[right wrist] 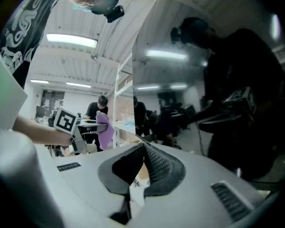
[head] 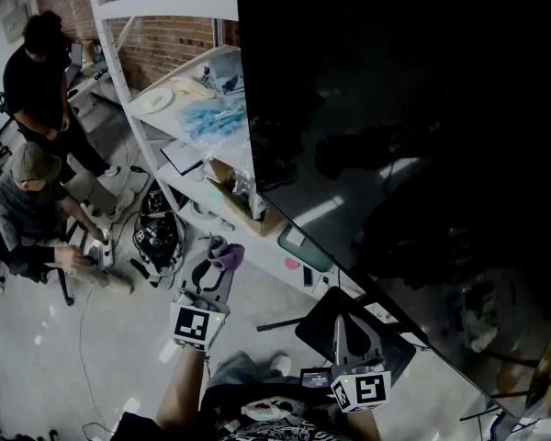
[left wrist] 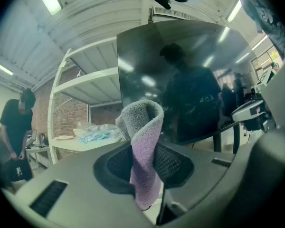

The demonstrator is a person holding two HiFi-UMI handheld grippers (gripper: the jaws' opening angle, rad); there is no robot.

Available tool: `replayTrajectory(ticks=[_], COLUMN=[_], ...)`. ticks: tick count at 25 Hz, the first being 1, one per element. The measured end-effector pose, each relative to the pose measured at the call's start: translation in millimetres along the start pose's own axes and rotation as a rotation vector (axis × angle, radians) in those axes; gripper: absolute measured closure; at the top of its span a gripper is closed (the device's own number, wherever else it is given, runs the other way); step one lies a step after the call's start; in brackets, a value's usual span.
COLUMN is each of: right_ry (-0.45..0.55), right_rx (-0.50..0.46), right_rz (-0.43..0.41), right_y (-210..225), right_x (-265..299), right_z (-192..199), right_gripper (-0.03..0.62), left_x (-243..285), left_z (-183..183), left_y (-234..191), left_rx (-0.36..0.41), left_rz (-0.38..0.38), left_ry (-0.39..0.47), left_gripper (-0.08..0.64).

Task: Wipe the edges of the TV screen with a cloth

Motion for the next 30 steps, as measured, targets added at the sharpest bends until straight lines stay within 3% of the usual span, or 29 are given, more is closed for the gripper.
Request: replayTrajectory(ticks=[5,10,21,30], right_ry=[-0.015,-0.039,-0.007,-0.031], right_rx=[0.002,0.005,0.061,0.085], right_rz=[0.121,0.207,0.397,0.429], right_y=[2.9,-14.8,-43.9,-53.7], right_x=[25.1,50.9,75.9,96.8], right_z=[-9.0,-16.0,-13.6,-5.2], right_gripper=[0.564,0.563,0.563,0.563], left_x=[59.1,105.5,168.3,190.1], left_z=[17.0,26.3,41.5,46.2], left_y=[-30.7,-56.8,-87.6,-89.4], left_rx=[-0.019,0.020,0.032,-0.021], left_rz=[0.064,0.129,0.107,0.117], left_ry=[-0.030,-0.035,-0.021,-0.015], left_gripper=[0.457,0.457,0.457,0.457])
Point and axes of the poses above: the fingertips, and each gripper's own axes: x forward along the fingers, y to its right, z out of its underside, the point moved 8 cm from there along -x, backward along the fingers, and after that the axes turned 3 degrees about -z, right-handed, at the moved point
